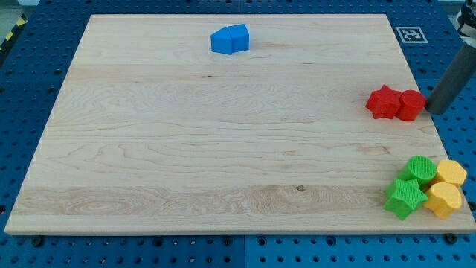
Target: Slide the red blocks towards the group of blocks
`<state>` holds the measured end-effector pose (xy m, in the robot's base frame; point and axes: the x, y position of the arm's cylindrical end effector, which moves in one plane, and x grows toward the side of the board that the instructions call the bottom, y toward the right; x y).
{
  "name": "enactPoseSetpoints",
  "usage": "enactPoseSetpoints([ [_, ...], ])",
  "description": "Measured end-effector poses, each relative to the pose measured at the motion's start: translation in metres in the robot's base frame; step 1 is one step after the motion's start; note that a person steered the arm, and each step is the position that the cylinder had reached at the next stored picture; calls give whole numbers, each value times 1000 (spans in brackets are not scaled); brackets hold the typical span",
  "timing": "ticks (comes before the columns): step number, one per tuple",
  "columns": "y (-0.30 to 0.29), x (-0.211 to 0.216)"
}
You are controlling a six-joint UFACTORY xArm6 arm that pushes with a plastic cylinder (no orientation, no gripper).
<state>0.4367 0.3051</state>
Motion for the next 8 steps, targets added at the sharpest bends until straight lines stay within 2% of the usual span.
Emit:
enactPoseSetpoints([
  [1,-12,0],
  [3,-142,0],
  [5,-114,-47],
  [6,-147,-73],
  [7,-211,-77],
  [8,-224,-59],
])
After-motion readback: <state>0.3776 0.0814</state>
